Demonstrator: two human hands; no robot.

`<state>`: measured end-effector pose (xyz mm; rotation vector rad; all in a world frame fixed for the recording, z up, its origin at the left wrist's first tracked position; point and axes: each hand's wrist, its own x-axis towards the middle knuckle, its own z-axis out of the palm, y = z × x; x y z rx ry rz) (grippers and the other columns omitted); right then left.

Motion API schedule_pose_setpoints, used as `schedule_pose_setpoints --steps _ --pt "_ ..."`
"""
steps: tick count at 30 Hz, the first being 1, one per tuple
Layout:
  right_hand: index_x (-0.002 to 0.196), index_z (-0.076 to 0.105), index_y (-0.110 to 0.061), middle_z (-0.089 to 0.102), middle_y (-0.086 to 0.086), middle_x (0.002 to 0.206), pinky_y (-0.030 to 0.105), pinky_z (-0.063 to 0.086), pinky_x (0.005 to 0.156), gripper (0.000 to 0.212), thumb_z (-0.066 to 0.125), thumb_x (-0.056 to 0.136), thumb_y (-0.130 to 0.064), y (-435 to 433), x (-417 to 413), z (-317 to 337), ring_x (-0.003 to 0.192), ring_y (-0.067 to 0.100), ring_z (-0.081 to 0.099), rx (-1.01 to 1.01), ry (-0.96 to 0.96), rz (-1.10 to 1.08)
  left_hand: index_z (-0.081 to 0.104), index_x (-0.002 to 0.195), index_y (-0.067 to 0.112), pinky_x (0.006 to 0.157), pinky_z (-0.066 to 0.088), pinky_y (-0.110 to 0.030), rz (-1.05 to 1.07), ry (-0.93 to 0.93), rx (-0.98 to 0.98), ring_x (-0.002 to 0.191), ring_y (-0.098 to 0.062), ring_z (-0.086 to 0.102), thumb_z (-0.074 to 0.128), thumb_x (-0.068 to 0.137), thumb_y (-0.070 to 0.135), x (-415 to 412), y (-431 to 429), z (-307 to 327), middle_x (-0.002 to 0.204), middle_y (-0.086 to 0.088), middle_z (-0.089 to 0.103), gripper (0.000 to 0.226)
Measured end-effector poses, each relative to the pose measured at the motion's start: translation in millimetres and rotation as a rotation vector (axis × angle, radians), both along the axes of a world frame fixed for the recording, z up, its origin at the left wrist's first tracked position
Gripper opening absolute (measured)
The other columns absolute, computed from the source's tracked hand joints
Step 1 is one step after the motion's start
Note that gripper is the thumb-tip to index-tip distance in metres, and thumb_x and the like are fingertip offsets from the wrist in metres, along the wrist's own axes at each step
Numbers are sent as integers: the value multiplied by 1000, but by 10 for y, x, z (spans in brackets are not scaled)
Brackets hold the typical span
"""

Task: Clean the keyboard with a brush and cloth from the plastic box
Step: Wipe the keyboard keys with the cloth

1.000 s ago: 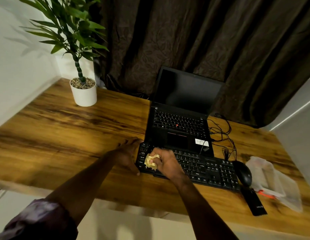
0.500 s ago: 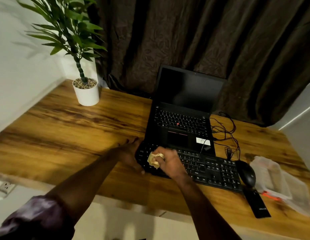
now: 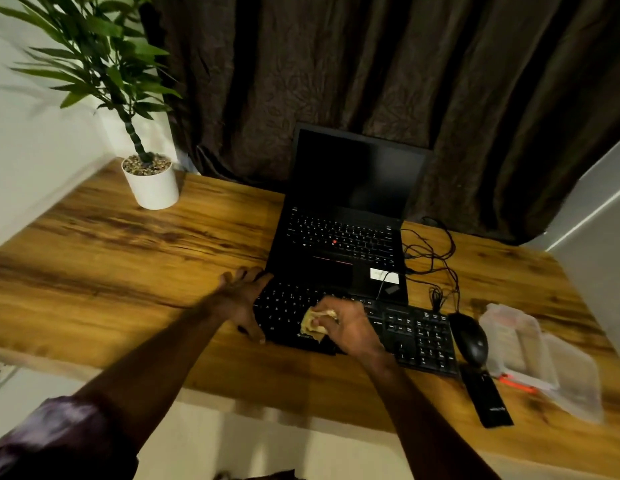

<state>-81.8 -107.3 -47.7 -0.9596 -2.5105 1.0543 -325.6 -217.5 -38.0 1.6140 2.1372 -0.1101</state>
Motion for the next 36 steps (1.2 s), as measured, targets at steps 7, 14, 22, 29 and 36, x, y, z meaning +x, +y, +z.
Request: schedule_pose_setpoints --steps 7,14,22,29,36 --pt "99 72 -23 73 -1 107 24 56 81 17 71 89 -9 -68 -114 9 97 9 68 -38 45 52 -2 157 34 112 21 -52 22 -23 38 147 -31 8 88 45 65 -20 -75 -25 162 3 6 147" --pt "98 70 -24 73 -2 101 38 63 74 14 71 90 -13 109 483 -20 89 10 71 36 -1 -109 -11 155 39 111 22 -57 65 -133 105 148 -32 9 84 43 73 -81 -211 -131 165 7 5 150" --pt "96 72 -20 74 4 99 25 59 67 14 71 89 -8 -257 -109 37 86 15 71 24 43 -102 -16 153 40 116 16 -61 80 -238 167 149 -36 10 89 41 63 -91 -262 -144 165 5 7 155" --pt "89 67 -27 69 -4 94 14 53 60 27 65 92 0 -214 165 105 78 5 67 73 33 -136 -23 152 36 118 8 -58 58 -280 103 151 -35 0 92 52 51 -185 -267 -134 166 -2 -1 153" --pt "87 63 -30 69 -5 93 10 51 63 32 65 91 1 -215 325 65 82 -1 66 159 25 -232 -22 151 41 118 13 -60 26 -288 113 151 -35 4 92 50 50 -252 -239 -159 166 0 0 153"
